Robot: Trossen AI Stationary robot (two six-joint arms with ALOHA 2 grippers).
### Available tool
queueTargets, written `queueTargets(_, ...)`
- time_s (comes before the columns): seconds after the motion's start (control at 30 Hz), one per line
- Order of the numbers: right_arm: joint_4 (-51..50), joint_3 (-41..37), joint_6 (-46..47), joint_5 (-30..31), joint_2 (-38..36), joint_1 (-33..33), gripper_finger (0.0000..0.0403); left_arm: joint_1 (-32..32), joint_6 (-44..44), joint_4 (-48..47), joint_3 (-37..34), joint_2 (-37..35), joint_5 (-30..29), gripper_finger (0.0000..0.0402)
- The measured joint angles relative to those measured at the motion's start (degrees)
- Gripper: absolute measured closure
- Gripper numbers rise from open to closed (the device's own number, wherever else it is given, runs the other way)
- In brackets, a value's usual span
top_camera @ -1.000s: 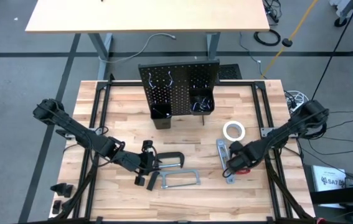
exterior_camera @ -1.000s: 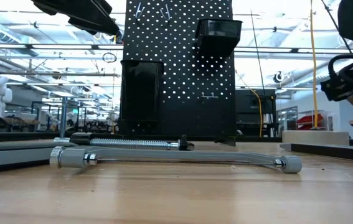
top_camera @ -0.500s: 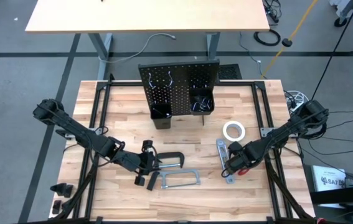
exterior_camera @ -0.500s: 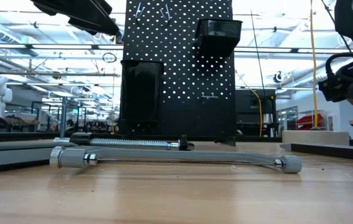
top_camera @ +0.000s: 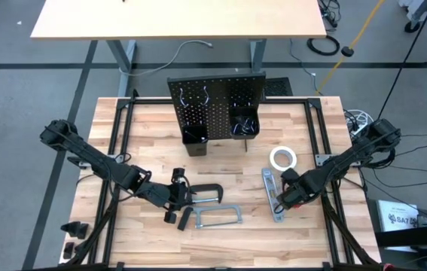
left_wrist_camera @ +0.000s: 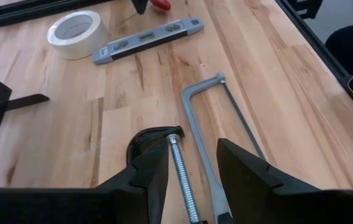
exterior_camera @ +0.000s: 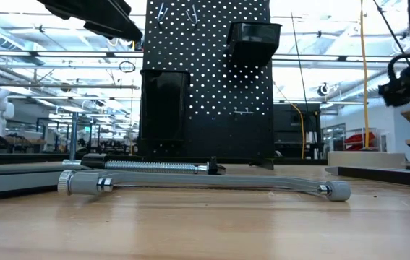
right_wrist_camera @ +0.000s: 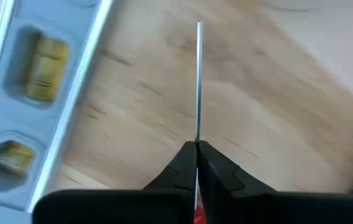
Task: Hang tools onto peg board
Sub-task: Put the red allen wrench into the left black bin on the peg board
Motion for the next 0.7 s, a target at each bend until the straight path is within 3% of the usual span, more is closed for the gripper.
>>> queueTargets(0.33,-3.6,7.1,-1.3,12.1,-2.9,2.5,0.0403,1.0,-0.1,0.5,0.0,0.0,-0.9,0.0261)
queueTargets(0.7,-2.2,13.8,-8.5,25.9,-3.0,2.5,0.0403,1.2,3.9,9.2,0.0,0.0,-1.6,0.0261)
